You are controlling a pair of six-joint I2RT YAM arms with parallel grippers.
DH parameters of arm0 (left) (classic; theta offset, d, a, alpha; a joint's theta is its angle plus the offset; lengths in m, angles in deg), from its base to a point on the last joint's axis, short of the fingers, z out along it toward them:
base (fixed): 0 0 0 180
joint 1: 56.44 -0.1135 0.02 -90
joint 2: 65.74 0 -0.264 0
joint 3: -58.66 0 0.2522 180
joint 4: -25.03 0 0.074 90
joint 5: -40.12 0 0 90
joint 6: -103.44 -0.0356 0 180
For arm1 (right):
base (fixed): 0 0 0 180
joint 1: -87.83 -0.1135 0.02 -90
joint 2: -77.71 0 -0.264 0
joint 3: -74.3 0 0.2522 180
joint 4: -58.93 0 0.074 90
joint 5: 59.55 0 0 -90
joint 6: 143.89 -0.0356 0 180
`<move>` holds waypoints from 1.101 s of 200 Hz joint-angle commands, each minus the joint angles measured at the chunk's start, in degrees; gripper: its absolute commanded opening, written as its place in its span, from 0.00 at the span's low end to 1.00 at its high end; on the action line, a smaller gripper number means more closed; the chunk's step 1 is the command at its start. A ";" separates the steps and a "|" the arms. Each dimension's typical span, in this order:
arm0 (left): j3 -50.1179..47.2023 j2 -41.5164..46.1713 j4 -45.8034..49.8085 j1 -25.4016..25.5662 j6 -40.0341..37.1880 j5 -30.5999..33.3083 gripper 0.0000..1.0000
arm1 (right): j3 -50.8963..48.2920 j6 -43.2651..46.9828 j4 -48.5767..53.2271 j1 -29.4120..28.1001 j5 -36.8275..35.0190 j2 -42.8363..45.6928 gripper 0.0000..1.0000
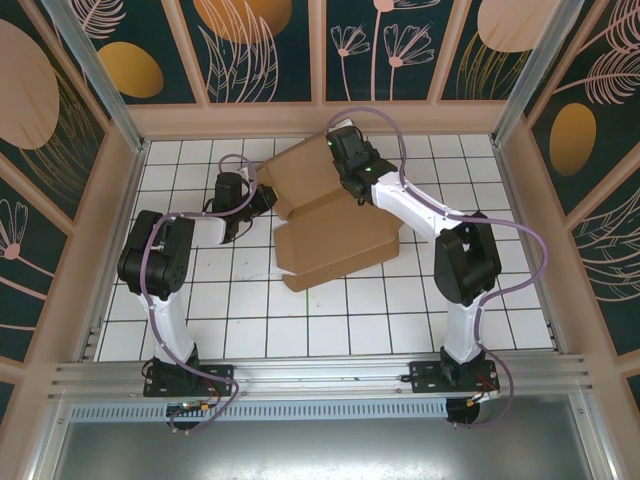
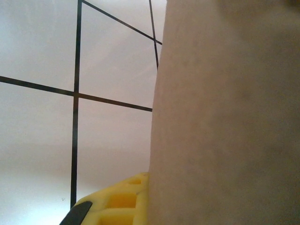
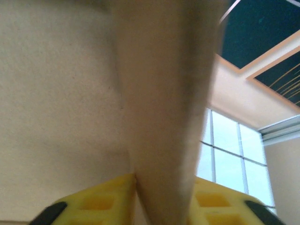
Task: Fold the paper box
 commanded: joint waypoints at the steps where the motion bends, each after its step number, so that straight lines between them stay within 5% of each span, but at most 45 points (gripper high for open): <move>1: 0.01 2.53 -4.90 0.57 0.69 -4.50 0.00 | 0.55 1.93 -0.40 -0.51 -3.56 -1.51 0.00; 45: -0.02 2.44 -4.81 0.55 0.68 -4.47 0.00 | -0.98 2.56 -1.48 -1.18 -5.37 -1.60 0.00; 59: -0.03 2.50 -4.75 0.60 0.68 -4.49 0.00 | -0.94 2.41 -1.51 -1.11 -5.28 -1.52 0.18; 79: -0.02 2.47 -4.66 0.54 0.78 -4.45 0.00 | -0.70 2.58 -1.30 -1.15 -5.31 -1.52 0.24; 104: 0.02 2.51 -4.55 0.57 0.77 -4.37 0.00 | -0.91 3.09 -1.29 -1.12 -5.72 -1.83 0.22; 129: -0.09 2.60 -4.55 0.58 0.82 -4.36 0.00 | -1.28 3.61 -1.51 -1.23 -6.26 -2.13 0.00; 181: -0.02 2.53 -4.50 0.54 1.05 -4.28 0.00 | -2.73 5.92 -4.73 -2.24 -10.49 -2.45 0.00; 205: -0.02 2.62 -4.37 0.55 1.04 -4.17 0.00 | -2.79 5.72 -5.22 -2.50 -10.43 -2.28 0.23; 213: 0.11 2.60 -4.29 0.58 1.04 -4.13 0.00 | -2.94 5.82 -5.43 -2.59 -10.47 -2.24 0.22; 220: 0.11 2.57 -4.27 0.55 1.04 -4.19 0.00 | -3.17 6.07 -5.67 -2.55 -10.43 -2.13 0.08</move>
